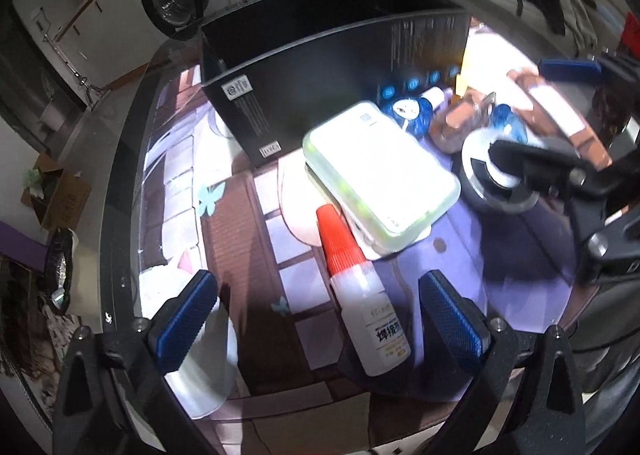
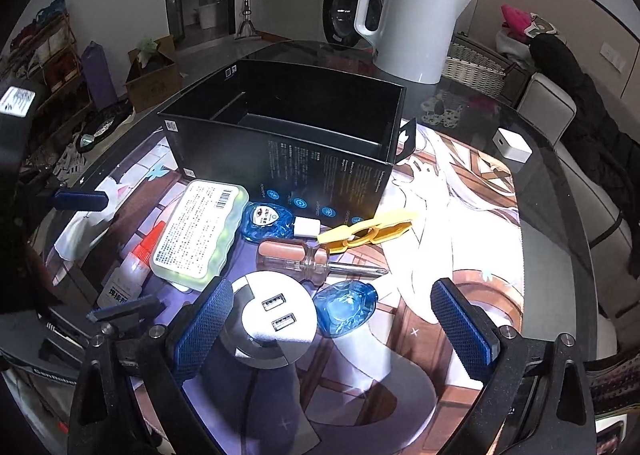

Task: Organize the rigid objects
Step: 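Lower the left tool onto the red-capped glue bottle and close it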

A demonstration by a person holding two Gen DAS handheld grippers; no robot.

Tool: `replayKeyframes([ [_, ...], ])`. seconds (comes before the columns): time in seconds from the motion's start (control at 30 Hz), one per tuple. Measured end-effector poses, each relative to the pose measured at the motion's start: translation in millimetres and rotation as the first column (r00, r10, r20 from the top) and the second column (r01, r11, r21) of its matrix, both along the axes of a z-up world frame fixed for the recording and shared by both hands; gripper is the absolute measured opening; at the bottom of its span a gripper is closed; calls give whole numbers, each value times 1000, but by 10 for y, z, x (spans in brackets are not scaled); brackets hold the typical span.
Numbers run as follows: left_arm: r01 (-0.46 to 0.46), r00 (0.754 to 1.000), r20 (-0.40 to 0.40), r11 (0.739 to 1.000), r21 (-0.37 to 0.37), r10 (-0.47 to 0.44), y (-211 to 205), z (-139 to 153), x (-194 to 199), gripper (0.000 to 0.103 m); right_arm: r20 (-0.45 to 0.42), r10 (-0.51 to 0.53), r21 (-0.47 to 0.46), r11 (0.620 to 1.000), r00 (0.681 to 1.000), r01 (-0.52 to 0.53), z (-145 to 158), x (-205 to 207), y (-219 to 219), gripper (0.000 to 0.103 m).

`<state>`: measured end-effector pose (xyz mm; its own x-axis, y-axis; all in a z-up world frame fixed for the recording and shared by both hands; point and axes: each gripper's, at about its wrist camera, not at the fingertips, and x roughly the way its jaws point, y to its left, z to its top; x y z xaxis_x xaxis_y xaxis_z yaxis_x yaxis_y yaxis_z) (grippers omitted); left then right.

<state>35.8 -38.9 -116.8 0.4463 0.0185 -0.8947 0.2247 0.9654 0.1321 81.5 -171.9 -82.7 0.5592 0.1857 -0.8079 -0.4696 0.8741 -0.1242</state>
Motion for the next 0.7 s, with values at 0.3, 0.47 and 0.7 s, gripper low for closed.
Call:
replayKeyframes([
  [0.3, -71, 996, -60, 986, -149, 63, 235, -90, 42, 103, -16, 26, 4, 1000, 1000, -26, -63, -59, 64, 102],
  [0.47, -95, 994, -70, 984, -150, 85, 268, -82, 35, 103, -11, 29, -1, 1000, 1000, -29, -70, -74, 78, 102],
  [0.7, -152, 982, -135, 979, -133, 134, 257, -104, 38, 103, 2, 10, 7, 1000, 1000, -10, -42, -49, 55, 102],
])
